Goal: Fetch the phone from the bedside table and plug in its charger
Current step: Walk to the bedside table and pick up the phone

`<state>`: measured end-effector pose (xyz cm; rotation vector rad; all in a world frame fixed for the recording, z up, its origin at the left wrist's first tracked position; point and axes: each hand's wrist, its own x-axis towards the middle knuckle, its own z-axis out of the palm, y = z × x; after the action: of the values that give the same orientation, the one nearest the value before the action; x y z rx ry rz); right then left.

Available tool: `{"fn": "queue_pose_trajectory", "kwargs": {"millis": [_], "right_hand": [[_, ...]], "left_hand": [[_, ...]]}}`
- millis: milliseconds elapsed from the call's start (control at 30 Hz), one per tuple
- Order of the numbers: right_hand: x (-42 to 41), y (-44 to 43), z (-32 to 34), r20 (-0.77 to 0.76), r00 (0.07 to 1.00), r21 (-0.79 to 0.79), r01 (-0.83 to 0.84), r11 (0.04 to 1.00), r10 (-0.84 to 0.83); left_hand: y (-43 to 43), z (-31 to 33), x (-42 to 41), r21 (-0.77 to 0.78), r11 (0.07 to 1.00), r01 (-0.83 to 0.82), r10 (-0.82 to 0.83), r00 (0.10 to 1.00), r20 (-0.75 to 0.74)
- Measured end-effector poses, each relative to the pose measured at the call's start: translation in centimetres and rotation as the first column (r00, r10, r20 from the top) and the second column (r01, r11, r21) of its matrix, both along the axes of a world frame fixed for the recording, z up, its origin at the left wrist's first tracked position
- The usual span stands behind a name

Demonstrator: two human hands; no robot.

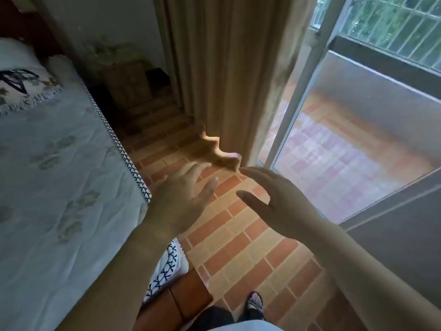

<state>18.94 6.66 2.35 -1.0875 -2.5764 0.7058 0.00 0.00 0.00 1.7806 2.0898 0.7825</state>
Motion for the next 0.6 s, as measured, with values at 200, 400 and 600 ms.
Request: {"fn": "queue_pose_trajectory", "kwargs": {"millis": [200,400,600], "right_hand": [[-1.3,10.5,-0.4,-0.062,0.996,-0.015,-0.060,0.998,0.059],[-7.5,21.9,-0.9,-0.117,0.966,0.020,-0.230,0.973,0.230],[-18.8,34.3,-0.1,-0.147,0.930,0.053,-0.332,0.942,0.336]], "left_hand": [[8.5,0.1,0.1,-0.002,0.994,-0.106,0.106,0.994,-0.002],[16.7,0.5,-5.4,0.045,0.974,-0.224,0.225,0.974,-0.015],[27.2,1.6,-14.8,0.091,0.938,-0.333,0.335,0.942,-0.004]]}}
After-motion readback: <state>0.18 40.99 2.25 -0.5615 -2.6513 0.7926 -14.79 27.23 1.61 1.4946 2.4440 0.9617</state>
